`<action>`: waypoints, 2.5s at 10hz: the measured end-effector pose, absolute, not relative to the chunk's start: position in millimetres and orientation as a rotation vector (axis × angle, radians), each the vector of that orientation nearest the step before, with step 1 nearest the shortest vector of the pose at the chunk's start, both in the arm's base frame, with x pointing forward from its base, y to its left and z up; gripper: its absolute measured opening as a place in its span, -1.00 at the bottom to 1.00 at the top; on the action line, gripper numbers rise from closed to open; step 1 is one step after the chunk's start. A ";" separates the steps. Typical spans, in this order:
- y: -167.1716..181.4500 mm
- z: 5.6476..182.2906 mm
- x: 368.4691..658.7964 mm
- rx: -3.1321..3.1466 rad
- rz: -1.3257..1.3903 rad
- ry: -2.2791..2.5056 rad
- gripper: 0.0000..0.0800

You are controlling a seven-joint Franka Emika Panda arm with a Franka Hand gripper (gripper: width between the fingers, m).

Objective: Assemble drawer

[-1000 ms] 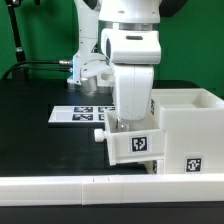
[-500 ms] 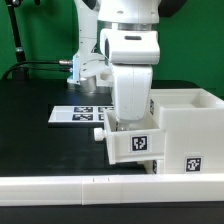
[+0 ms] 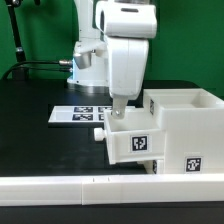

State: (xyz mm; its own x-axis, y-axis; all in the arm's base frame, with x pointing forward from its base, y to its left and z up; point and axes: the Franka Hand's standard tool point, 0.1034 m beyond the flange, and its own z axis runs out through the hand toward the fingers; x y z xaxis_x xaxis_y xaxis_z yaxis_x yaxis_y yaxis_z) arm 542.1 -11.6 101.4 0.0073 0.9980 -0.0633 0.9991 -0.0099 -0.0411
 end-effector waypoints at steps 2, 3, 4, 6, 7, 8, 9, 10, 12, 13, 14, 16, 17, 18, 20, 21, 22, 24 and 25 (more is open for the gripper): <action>-43.8 116.2 540.2 2.164 -0.124 2.243 0.62; -59.7 115.7 536.5 2.165 -0.137 2.251 0.62; -59.1 114.7 536.0 2.176 -0.137 2.244 0.62; -63.2 114.0 535.3 2.170 -0.123 2.269 0.62; -68.5 109.3 533.7 2.166 -0.070 2.329 0.62; -76.5 95.4 532.3 2.184 -0.002 2.393 0.62; -82.1 89.8 533.9 2.190 0.005 2.436 0.62; -85.2 86.1 536.3 2.196 0.056 2.492 0.62; -87.0 74.0 543.0 2.216 0.109 2.536 0.62; -84.5 71.1 545.4 2.227 0.108 2.535 0.62; -76.7 69.8 546.2 2.243 0.104 2.525 0.62; -61.1 68.7 547.5 2.297 0.099 2.486 0.62; -53.9 68.9 548.4 2.327 0.096 2.463 0.62; -46.1 69.0 549.2 2.365 0.090 2.432 0.62; -32.5 69.4 550.4 2.408 0.079 2.395 0.62; -26.1 70.0 551.3 2.434 0.075 2.372 0.62; -19.2 70.7 552.1 2.453 0.072 2.354 0.62; -7.3 72.8 554.5 2.493 0.069 2.316 0.62; -1.0 73.2 554.8 2.515 0.065 2.296 0.62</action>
Offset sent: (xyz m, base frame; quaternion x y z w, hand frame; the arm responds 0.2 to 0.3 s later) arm 0.0000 0.0000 0.0000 0.0000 0.0000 0.0000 1.0000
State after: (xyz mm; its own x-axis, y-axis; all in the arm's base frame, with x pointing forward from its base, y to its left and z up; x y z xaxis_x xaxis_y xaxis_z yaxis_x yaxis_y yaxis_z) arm 554.8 -1.0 73.2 0.1064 0.9732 0.2041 0.9832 -0.0723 -0.1676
